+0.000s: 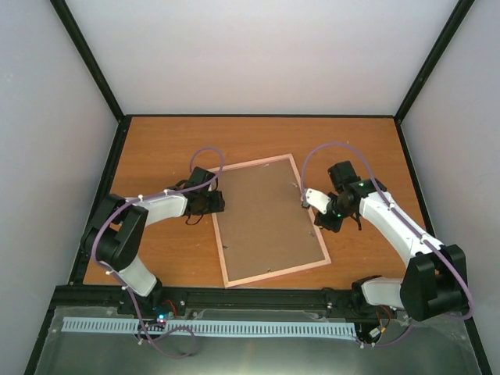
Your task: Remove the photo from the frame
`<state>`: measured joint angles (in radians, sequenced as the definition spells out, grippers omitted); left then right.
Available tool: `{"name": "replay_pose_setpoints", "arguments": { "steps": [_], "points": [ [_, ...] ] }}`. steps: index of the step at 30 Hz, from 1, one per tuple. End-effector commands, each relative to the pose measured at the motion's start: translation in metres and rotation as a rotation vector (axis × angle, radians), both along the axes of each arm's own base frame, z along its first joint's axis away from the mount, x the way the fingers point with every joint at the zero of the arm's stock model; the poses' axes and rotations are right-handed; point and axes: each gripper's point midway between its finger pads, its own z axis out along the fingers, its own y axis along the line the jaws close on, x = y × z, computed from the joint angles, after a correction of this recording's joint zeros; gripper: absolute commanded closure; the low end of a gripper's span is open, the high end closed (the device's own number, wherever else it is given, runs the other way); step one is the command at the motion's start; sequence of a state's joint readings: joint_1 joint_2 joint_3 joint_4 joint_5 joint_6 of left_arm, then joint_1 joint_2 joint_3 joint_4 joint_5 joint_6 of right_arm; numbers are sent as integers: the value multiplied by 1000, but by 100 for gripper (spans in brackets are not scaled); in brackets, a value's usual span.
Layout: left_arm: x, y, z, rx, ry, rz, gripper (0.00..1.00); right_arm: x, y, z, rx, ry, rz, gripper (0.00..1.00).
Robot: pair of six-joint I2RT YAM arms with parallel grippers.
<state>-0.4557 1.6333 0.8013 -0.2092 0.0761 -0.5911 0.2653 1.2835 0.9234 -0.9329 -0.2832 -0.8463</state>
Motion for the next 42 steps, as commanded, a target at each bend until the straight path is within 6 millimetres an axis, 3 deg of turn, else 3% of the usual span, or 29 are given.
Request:
{"name": "replay_pose_setpoints", "arguments": {
  "steps": [1, 5, 8, 11, 14, 23, 28, 32, 37, 42],
  "points": [
    [7, -16, 19, -53, -38, -40, 44, -32, 34, 1, 100, 97, 79, 97],
    [-2, -6, 23, -30, -23, -10, 44, -26, 32, 15, 74, 77, 90, 97],
    [-12, 0, 26, -36, -25, 11, 44, -10, 32, 39, 61, 10, 88, 97],
    [-23, 3, 29, -58, -24, 21, 45, 1, 45, 68, 126, -30, 87, 97],
    [-31, 1, 31, -80, -23, 22, 46, 4, 67, 86, 225, -32, 100, 97],
    [-52, 1, 14, -93, 26, 23, 51, -4, 163, 104, 539, -54, 197, 97],
    [-59, -1, 4, -118, 44, 25, 58, -13, 217, 84, 579, -9, 255, 97],
    [-62, 0, 2, -129, 44, 33, 64, -20, 247, 70, 599, 35, 261, 97],
    [-64, -2, -1, -146, 41, 35, 72, -28, 270, 54, 608, 63, 268, 97],
    [-68, 1, -4, -145, 42, 45, 79, -39, 281, 44, 612, 134, 278, 97]
  ]
}}
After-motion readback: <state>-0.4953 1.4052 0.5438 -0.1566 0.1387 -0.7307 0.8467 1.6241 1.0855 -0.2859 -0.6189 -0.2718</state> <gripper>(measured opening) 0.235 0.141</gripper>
